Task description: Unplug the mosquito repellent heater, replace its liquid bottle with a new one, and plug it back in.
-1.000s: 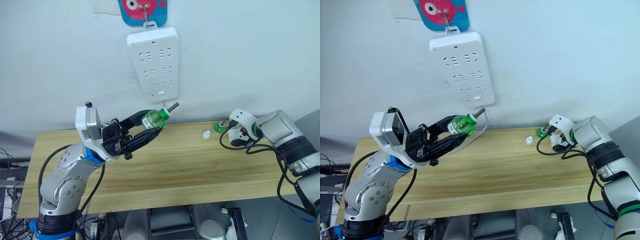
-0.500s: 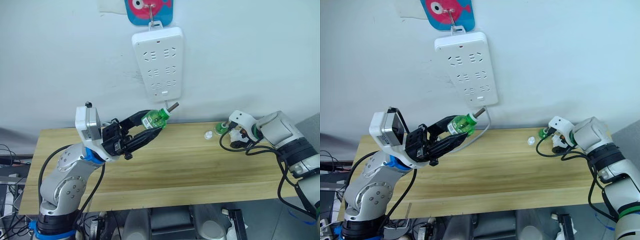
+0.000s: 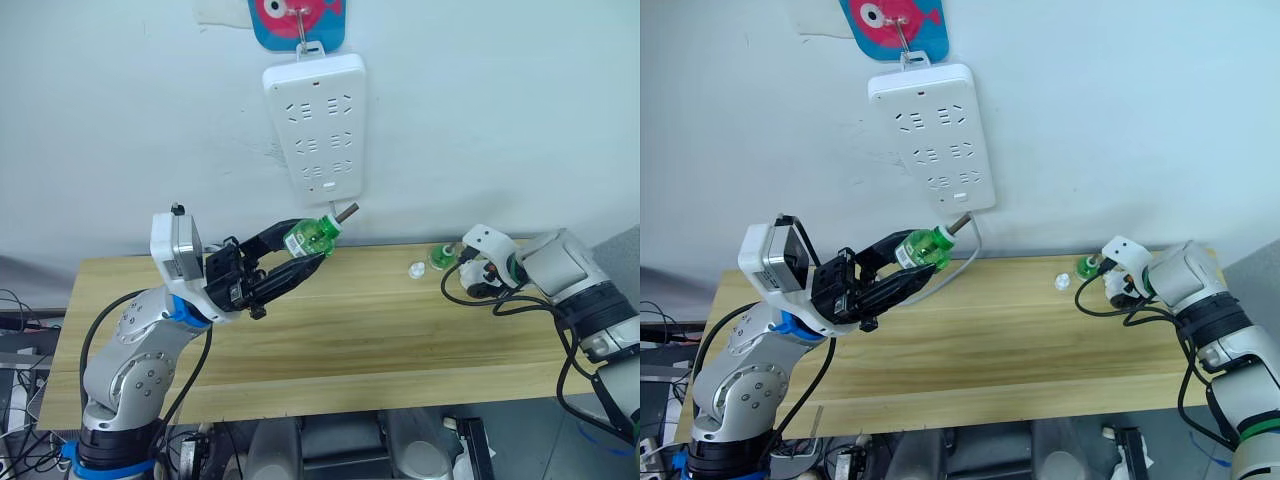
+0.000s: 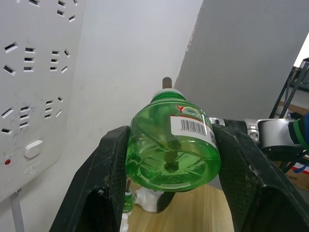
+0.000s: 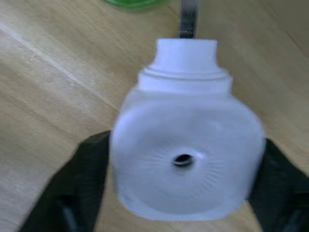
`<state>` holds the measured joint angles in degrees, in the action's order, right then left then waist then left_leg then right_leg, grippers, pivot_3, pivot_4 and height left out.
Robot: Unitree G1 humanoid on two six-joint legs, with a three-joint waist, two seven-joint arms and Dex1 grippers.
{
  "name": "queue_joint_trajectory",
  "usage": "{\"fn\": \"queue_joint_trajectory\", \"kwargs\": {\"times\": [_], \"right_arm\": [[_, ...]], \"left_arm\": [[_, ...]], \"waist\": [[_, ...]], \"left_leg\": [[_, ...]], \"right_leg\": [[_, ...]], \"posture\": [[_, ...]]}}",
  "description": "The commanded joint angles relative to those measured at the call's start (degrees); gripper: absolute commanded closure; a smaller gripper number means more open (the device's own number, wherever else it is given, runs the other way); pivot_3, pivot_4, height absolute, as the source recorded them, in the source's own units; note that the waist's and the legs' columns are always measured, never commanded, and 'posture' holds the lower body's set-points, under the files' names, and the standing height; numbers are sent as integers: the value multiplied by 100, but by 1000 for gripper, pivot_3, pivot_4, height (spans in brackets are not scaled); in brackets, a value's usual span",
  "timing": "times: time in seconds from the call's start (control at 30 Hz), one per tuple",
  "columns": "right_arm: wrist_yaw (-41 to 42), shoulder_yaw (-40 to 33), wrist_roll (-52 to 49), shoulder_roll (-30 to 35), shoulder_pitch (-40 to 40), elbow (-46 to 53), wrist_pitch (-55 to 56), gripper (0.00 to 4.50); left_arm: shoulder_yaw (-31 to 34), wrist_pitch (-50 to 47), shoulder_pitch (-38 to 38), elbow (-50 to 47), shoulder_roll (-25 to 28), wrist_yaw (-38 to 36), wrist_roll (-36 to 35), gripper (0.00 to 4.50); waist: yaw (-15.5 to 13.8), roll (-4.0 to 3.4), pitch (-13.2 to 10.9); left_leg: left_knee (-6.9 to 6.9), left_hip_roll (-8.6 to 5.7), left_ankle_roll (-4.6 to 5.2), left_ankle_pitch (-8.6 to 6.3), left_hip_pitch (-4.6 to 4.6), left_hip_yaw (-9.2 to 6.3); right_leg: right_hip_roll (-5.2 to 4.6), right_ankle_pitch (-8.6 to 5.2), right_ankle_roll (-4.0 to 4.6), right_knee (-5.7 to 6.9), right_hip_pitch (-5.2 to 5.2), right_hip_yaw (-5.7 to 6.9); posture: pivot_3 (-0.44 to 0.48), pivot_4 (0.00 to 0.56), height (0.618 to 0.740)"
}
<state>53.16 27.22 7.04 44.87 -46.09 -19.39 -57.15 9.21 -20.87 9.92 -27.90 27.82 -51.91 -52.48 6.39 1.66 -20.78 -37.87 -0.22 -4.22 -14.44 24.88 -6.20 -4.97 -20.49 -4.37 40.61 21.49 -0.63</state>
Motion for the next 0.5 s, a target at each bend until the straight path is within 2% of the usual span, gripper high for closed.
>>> {"fn": "queue_joint_trajectory", "kwargs": {"times": [0.03, 0.5], "right_arm": [[-78, -154, 73, 95, 29, 168, -40, 1520], [12, -194, -3, 157, 91, 324, -129, 1520]], "left_arm": [[-33, 97, 39, -171, -42, -18, -3, 2224], [-41, 79, 74, -146, -33, -64, -8, 2224]], "waist": [[-3, 0, 0], [0, 0, 0]], "left_leg": [[0, 0, 0, 0, 0, 0], [3, 0, 2, -1, 0, 1]], "right_leg": [[0, 0, 0, -1, 0, 0], [0, 0, 0, -8, -2, 0]], "posture": [[-169, 370, 740], [-182, 361, 740]]}}
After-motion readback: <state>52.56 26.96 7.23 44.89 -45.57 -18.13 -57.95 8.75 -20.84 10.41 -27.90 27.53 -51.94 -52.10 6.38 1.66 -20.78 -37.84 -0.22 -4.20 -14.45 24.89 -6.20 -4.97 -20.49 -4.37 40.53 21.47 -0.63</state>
